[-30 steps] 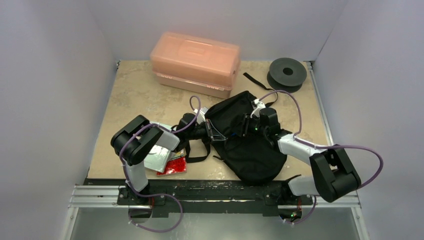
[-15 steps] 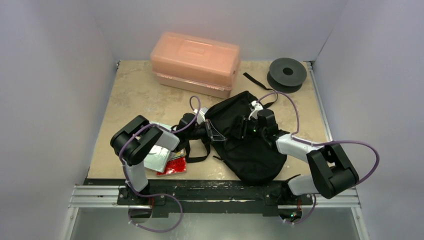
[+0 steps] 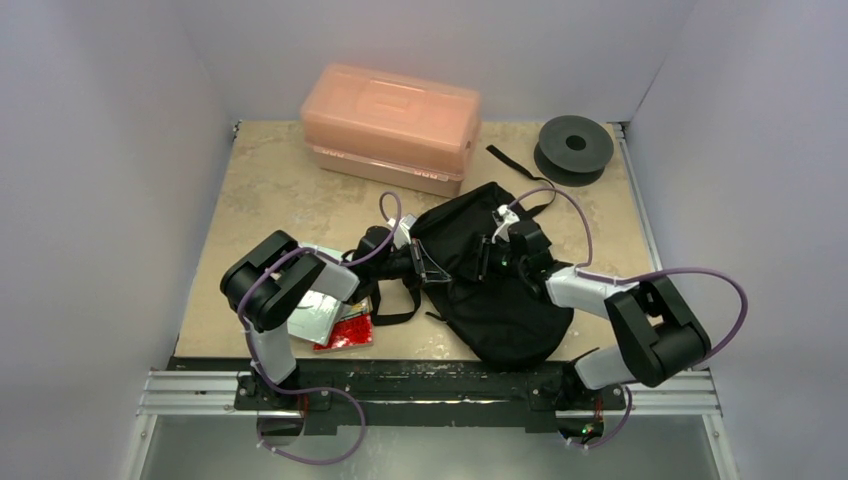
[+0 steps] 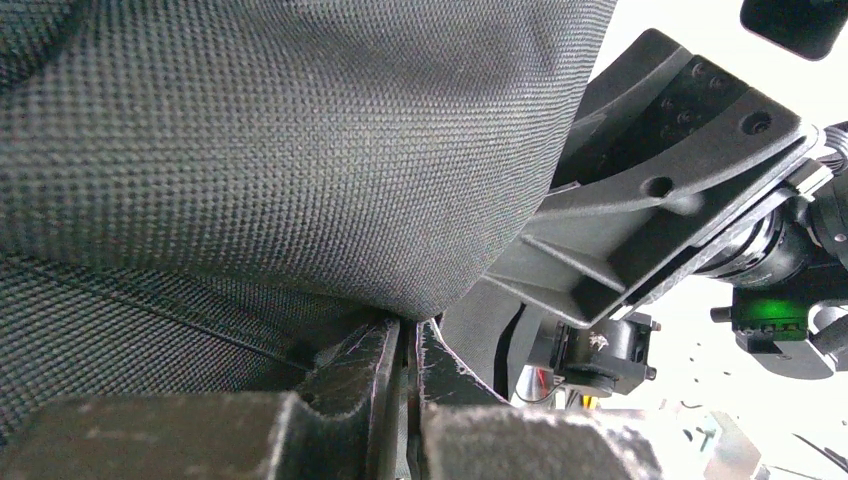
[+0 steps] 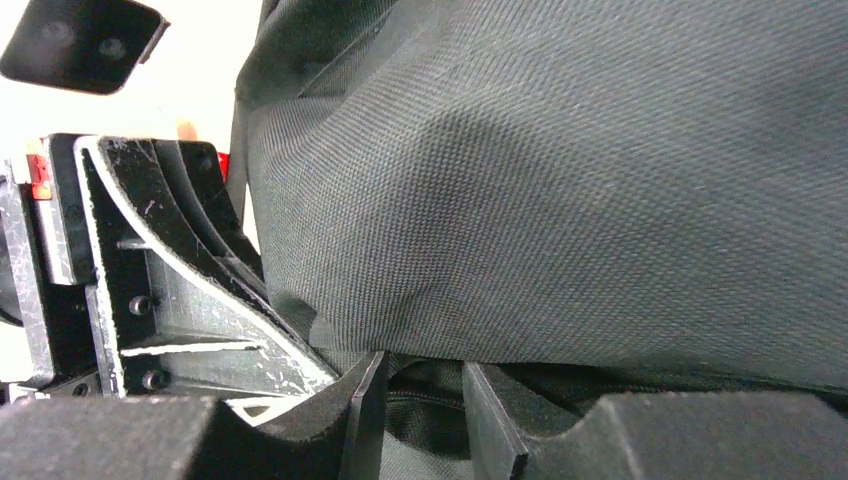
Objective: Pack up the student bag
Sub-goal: Zip the student bag at the center of the board.
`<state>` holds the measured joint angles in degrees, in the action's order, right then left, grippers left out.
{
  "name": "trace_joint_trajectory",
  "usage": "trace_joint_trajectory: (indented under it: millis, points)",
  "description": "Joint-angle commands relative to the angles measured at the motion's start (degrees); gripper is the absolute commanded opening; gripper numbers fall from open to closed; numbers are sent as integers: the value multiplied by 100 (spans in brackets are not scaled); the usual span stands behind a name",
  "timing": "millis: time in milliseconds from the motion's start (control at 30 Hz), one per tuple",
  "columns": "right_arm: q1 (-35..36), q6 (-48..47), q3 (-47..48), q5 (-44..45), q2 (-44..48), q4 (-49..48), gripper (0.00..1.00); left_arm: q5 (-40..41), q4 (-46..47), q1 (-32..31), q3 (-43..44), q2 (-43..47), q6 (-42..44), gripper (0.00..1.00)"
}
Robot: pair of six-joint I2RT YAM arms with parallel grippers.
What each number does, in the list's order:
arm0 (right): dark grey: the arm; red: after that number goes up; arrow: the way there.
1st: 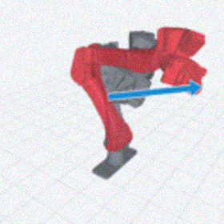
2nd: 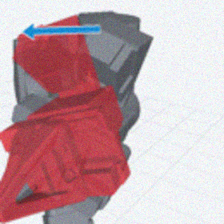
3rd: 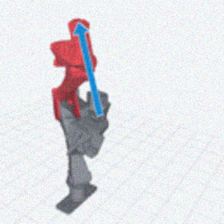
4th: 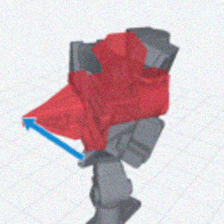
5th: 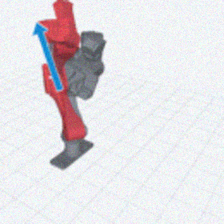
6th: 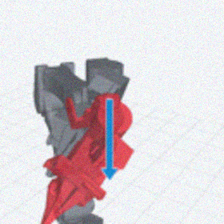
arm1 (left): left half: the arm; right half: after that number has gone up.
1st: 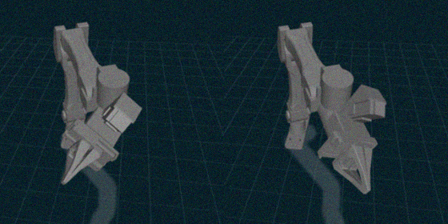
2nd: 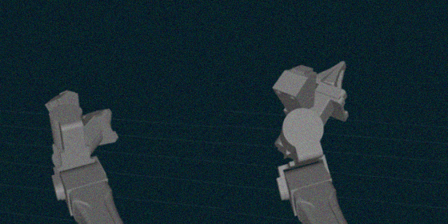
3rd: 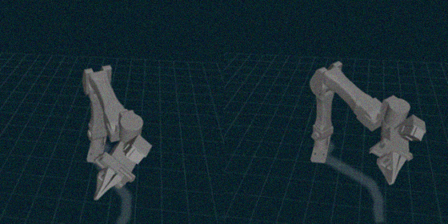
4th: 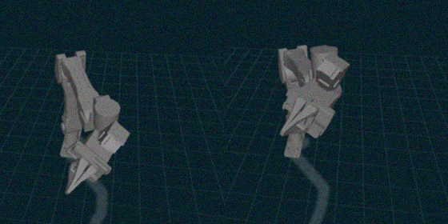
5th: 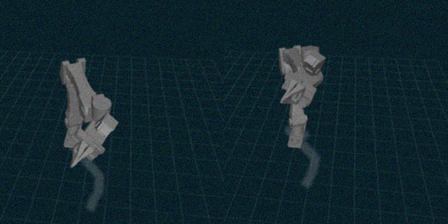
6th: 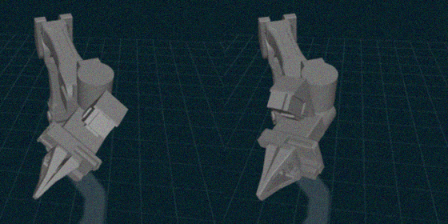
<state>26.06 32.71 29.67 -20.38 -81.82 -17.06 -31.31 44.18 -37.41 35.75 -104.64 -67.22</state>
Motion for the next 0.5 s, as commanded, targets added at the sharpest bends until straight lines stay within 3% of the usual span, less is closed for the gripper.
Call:
trace_joint_trajectory:
  millis: [0, 233, 400, 467]
  points:
    - [178, 210, 115, -43, -231, 160, 34, -73, 251, 2, 151, 178, 146, 0]
    - [276, 476, -14, 476, -101, -392, 1, -46, 126, -1, 135, 237, 199, 0]
    - [276, 511, -215, 625, 767, -674, 0, 8, -122, -3, 80, 314, 262, 0]
    - [272, 549, -407, 693, 1139, -875, 0, 46, -182, 0, 44, 374, 315, 8]
